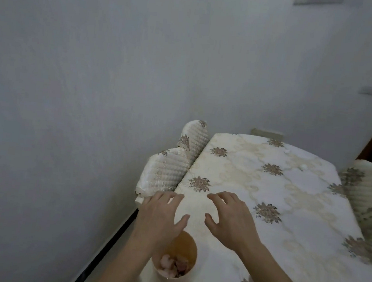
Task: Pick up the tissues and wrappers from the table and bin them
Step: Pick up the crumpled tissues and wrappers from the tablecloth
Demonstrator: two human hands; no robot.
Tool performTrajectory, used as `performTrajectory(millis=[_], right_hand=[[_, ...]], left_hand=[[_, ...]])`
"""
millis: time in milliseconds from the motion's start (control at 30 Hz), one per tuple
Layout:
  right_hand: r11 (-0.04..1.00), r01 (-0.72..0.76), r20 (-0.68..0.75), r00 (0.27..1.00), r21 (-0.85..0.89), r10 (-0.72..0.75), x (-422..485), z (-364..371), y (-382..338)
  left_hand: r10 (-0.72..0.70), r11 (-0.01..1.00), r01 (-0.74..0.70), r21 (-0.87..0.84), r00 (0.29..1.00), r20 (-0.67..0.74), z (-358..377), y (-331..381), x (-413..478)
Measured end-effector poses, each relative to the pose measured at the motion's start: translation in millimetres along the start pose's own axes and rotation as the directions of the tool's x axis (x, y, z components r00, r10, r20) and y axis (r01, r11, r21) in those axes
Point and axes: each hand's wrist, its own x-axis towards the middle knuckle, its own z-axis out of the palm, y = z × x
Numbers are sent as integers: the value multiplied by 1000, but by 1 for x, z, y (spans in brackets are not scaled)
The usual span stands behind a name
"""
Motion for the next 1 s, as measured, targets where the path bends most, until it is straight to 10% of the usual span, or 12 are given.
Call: performTrajectory(millis=[433,1000], right_hand=[[853,-509,-128,859,-116,496,-139,-84,116],[247,-965,-323,264,-92,909,-410,-123,55]], left_hand=[[478,863,-468,-190,878,8,31,166,53],[902,338,-806,-486,425,-78,52,336,-79]])
